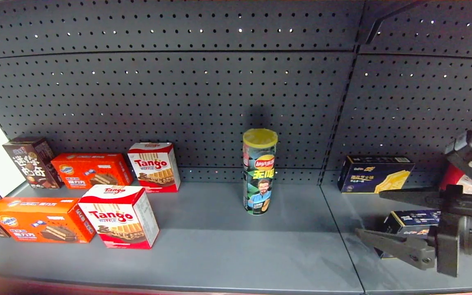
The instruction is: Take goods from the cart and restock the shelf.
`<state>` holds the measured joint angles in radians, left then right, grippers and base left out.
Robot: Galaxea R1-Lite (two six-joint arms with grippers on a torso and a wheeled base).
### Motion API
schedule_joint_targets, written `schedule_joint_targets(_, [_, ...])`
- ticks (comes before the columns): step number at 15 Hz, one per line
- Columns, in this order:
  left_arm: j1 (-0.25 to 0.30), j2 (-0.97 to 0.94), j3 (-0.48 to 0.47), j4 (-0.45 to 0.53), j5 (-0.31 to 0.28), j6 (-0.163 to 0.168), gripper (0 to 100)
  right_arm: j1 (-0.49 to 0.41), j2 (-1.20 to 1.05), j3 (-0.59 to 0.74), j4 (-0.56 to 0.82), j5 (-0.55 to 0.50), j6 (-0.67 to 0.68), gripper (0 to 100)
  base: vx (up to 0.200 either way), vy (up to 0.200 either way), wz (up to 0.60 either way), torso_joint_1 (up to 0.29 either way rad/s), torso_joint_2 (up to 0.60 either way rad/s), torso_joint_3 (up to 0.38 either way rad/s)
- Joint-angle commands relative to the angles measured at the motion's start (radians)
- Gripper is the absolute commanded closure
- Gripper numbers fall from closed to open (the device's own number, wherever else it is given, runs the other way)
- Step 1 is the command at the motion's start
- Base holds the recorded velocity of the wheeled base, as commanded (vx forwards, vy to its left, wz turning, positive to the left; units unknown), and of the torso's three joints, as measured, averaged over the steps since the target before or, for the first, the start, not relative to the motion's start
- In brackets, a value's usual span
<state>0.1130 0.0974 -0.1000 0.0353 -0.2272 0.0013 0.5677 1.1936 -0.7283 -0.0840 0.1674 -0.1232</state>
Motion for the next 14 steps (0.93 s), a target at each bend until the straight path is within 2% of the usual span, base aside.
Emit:
schedule_joint_targets(1, [0.001, 0.001, 0.013, -0.002, 0.002, -0.001, 100, 0.043, 0.113, -0.065, -0.014, 0.0, -0.004, 0, 0.0, 0.0, 0.0, 0.0, 0.0, 0.0])
schedule_joint_targets(3, [0.001, 0.001, 0.023, -0.002, 0.003, -0.001, 100, 0.07, 0.167, -0.099, -0.04, -0.017, -0.004, 0, 0.0, 0.0, 0.0, 0.0, 0.0, 0.0])
schedule_joint_targets(5, [0.001, 0.001, 0.033, -0.028, 0.003, -0.001, 100, 0.09, 0.248, -0.145, -0.052, -0.103, -0.004, 0, 0.0, 0.0, 0.0, 0.0, 0.0, 0.0])
schedule_joint_targets(11, [0.001, 0.001, 0.054, -0.043, 0.005, -0.001, 100, 0.118, 0.37, -0.163, -0.164, -0.128, 0.0, 0, 0.0, 0.0, 0.0, 0.0, 0.0, 0.0])
schedule_joint_targets(14, [0.001, 0.001, 0.072, -0.043, 0.003, 0.0, 100, 0.112, 0.46, -0.151, -0.292, -0.124, -0.003, 0, 0.0, 0.0, 0.0, 0.0, 0.0, 0.0])
